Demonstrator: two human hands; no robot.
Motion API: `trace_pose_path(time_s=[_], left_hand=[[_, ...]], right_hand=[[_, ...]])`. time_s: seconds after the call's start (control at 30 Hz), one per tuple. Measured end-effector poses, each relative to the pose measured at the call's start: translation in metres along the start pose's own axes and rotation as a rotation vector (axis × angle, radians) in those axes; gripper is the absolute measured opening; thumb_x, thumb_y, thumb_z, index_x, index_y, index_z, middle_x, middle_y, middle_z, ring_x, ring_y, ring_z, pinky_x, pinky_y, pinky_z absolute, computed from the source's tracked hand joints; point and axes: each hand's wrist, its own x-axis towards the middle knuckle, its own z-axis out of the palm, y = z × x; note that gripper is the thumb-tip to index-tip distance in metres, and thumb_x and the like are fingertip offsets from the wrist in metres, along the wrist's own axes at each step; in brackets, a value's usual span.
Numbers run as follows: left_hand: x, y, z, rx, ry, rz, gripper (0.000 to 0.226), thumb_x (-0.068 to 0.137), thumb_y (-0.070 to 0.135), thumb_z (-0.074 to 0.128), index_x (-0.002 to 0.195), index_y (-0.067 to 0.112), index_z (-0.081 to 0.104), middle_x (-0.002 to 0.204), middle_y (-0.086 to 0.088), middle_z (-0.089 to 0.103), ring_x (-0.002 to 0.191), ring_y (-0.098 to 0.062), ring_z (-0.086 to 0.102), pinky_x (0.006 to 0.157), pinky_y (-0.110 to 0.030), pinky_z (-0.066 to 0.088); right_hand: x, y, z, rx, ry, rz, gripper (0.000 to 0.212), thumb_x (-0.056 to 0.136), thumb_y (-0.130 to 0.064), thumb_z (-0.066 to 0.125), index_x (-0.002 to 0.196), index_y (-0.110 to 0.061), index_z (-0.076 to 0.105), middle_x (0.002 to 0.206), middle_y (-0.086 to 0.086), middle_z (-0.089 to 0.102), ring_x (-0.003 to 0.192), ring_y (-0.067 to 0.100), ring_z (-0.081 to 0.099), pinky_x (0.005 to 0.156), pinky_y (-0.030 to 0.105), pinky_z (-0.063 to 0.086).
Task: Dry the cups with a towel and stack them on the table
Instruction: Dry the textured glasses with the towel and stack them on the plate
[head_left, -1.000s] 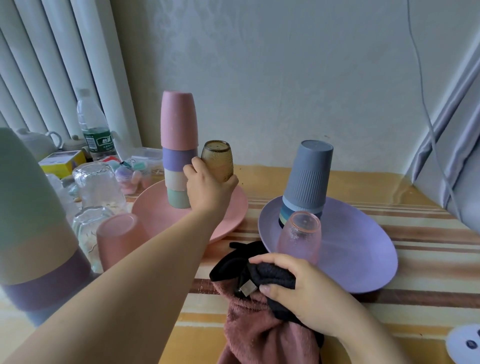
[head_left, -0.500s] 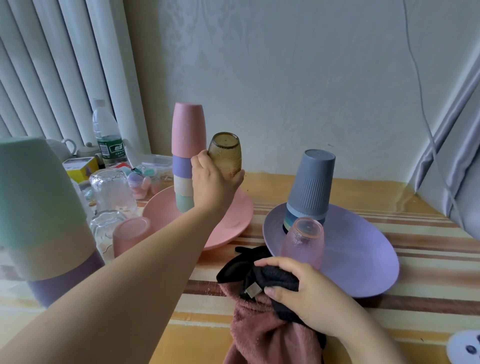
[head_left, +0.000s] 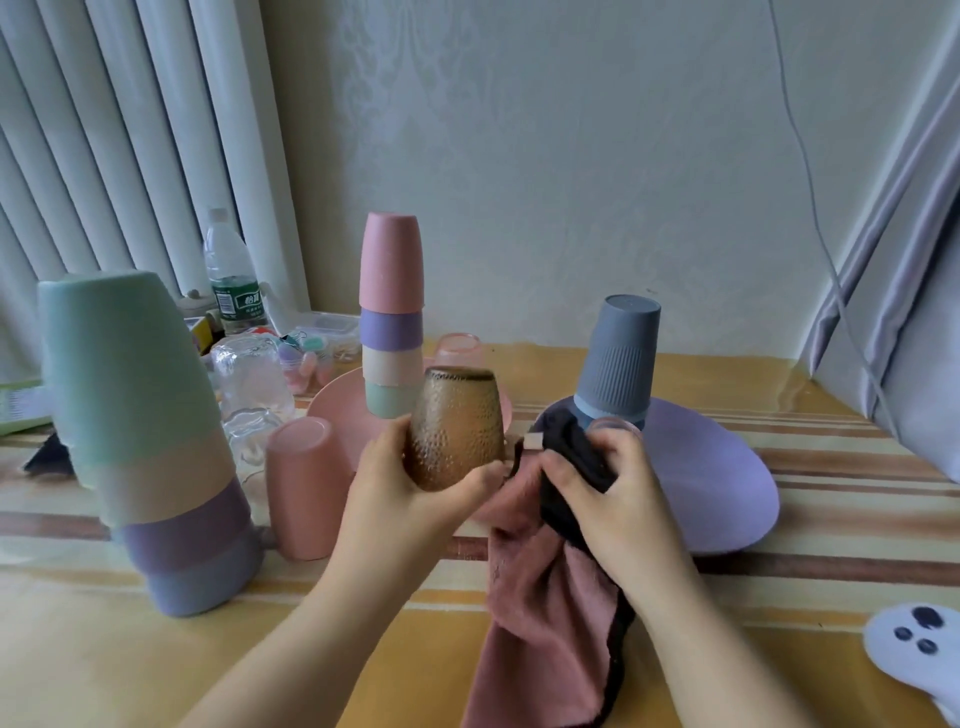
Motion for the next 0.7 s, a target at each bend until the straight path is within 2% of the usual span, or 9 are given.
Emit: trace_pose_path(time_s=[0.07, 0.13, 0.2, 0.27, 0.33, 0.4, 0.5, 0.57, 0.7], left_hand=[[-0.007, -0.008, -0.008, -0.036, -0.016, -0.040, 0.044, 0.052, 0.044, 0.078, 0.091, 0.031, 0.062, 0.087, 0.008, 0.072, 0.080, -0.003, 0.067, 0.071, -0.025, 0.051], [-0.011, -0.018, -0.012, -0.055, -0.033, -0.081, 0.044, 0.053, 0.042, 0.079, 0.092, 0.030, 0.064, 0.086, 0.007, 0.073, 0.081, -0.008, 0.070, 0.073, -0.032, 0.057], [-0.014, -0.028, -0.013, -0.074, -0.037, -0.100, 0.050, 0.049, 0.048, 0.079, 0.093, 0.030, 0.064, 0.089, 0.003, 0.073, 0.084, -0.011, 0.070, 0.077, -0.035, 0.058], [-0.015, -0.033, -0.013, -0.061, -0.046, -0.096, 0.051, 0.048, 0.050, 0.078, 0.093, 0.030, 0.064, 0.092, 0.002, 0.072, 0.083, -0.008, 0.069, 0.077, -0.031, 0.056], [-0.015, -0.037, -0.012, -0.057, -0.053, -0.096, 0.044, 0.054, 0.042, 0.083, 0.092, 0.028, 0.064, 0.089, 0.004, 0.072, 0.080, -0.005, 0.068, 0.073, -0.024, 0.053], [-0.013, -0.038, -0.012, -0.078, -0.060, -0.097, 0.040, 0.057, 0.039, 0.082, 0.091, 0.027, 0.065, 0.085, 0.007, 0.072, 0.077, 0.000, 0.067, 0.066, -0.014, 0.049], [-0.014, -0.038, -0.013, -0.103, -0.089, -0.094, 0.041, 0.056, 0.039, 0.081, 0.092, 0.027, 0.065, 0.085, 0.011, 0.072, 0.077, 0.002, 0.066, 0.064, -0.008, 0.046], [-0.015, -0.038, -0.013, -0.102, -0.112, -0.084, 0.040, 0.061, 0.033, 0.088, 0.094, 0.026, 0.065, 0.085, 0.008, 0.072, 0.076, 0.003, 0.065, 0.063, -0.007, 0.045], [-0.015, -0.034, -0.014, -0.144, -0.144, -0.069, 0.050, 0.052, 0.047, 0.080, 0.095, 0.025, 0.065, 0.085, 0.011, 0.073, 0.077, 0.001, 0.067, 0.065, -0.010, 0.047]], right_hand=[[-0.006, -0.009, 0.002, -0.092, -0.289, -0.011, 0.023, 0.084, -0.047, 0.059, 0.105, -0.042, 0.056, 0.136, -0.019, 0.046, 0.121, -0.004, 0.046, 0.092, 0.008, 0.032], [-0.012, -0.013, 0.002, -0.177, -0.536, -0.009, 0.044, 0.083, -0.061, 0.044, 0.121, -0.043, 0.056, 0.146, -0.020, 0.034, 0.130, -0.009, 0.033, 0.100, 0.011, 0.024], [-0.013, -0.016, -0.004, -0.258, -0.555, 0.019, 0.047, 0.085, -0.060, 0.046, 0.128, -0.041, 0.053, 0.133, -0.024, 0.048, 0.115, -0.013, 0.046, 0.090, 0.007, 0.031], [-0.011, -0.018, -0.019, -0.389, -0.455, 0.036, 0.046, 0.082, -0.058, 0.058, 0.124, -0.041, 0.053, 0.109, -0.027, 0.058, 0.094, -0.012, 0.054, 0.081, 0.008, 0.039], [-0.009, -0.021, -0.035, -0.494, -0.459, 0.129, 0.050, 0.067, -0.066, 0.066, 0.110, -0.043, 0.055, 0.099, -0.023, 0.064, 0.085, -0.009, 0.059, 0.081, 0.016, 0.046], [-0.010, -0.024, -0.043, -0.567, -0.570, 0.243, 0.059, 0.051, -0.072, 0.069, 0.100, -0.042, 0.053, 0.087, -0.018, 0.067, 0.076, -0.007, 0.061, 0.075, 0.020, 0.049], [-0.013, -0.021, -0.041, -0.662, -0.670, 0.255, 0.047, 0.055, -0.049, 0.080, 0.094, -0.035, 0.056, 0.078, -0.012, 0.066, 0.065, 0.000, 0.060, 0.065, 0.022, 0.047], [-0.011, -0.020, -0.037, -0.567, -0.559, 0.166, 0.028, 0.065, -0.023, 0.078, 0.086, -0.030, 0.062, 0.071, -0.011, 0.067, 0.063, 0.000, 0.060, 0.063, 0.021, 0.047], [-0.009, -0.025, -0.015, -0.370, 0.078, -0.358, 0.035, 0.067, 0.014, 0.062, 0.080, -0.018, 0.068, 0.083, -0.013, 0.059, 0.080, -0.007, 0.056, 0.071, 0.003, 0.040]])
